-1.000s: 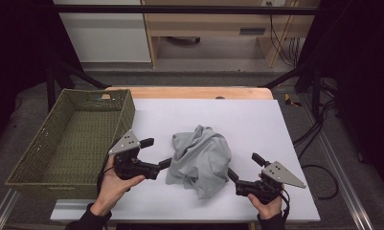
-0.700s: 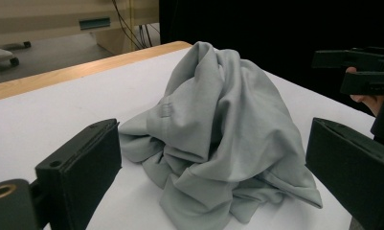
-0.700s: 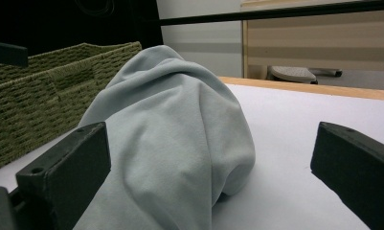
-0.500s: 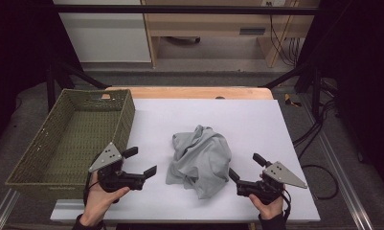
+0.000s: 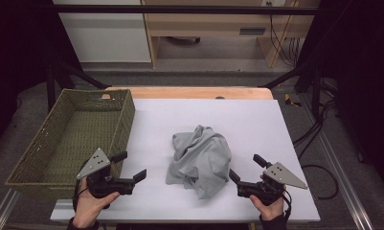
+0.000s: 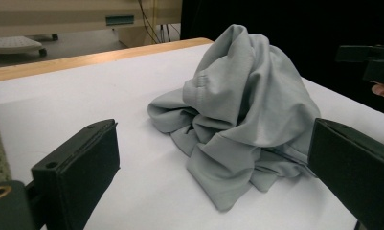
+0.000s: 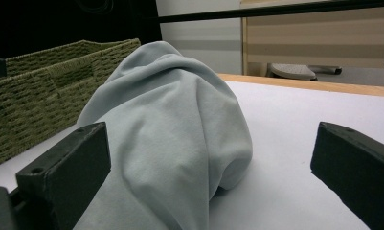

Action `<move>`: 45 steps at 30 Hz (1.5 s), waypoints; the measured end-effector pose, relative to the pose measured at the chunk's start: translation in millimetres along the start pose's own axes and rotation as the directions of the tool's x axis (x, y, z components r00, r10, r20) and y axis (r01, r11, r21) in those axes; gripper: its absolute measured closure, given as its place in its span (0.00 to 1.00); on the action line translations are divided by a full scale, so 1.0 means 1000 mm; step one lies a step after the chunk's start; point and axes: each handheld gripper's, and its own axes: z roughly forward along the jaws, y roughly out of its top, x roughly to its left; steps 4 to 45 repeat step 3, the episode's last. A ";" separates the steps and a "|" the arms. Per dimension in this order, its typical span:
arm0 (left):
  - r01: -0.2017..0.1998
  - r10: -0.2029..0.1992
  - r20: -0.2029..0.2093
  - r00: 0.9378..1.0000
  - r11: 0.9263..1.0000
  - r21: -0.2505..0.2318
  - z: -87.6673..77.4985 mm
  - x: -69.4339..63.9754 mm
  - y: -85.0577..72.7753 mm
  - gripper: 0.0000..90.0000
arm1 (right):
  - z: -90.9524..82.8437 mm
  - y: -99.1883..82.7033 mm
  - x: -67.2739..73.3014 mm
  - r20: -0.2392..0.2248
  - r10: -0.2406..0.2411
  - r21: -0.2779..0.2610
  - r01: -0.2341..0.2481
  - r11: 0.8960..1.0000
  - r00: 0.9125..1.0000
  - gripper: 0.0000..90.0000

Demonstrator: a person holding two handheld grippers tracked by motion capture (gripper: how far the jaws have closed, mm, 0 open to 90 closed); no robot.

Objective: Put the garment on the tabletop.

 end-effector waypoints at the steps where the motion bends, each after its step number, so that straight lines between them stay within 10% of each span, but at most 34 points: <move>1: -0.003 0.003 -0.002 1.000 1.000 0.002 0.000 0.000 -0.001 0.04 | -0.001 0.000 -0.001 0.002 0.006 -0.002 -0.006 1.000 1.000 0.00; 45: -0.004 0.004 0.002 1.000 1.000 0.005 0.001 0.000 -0.002 0.04 | -0.001 0.000 -0.001 -0.001 0.002 -0.003 -0.002 1.000 1.000 0.00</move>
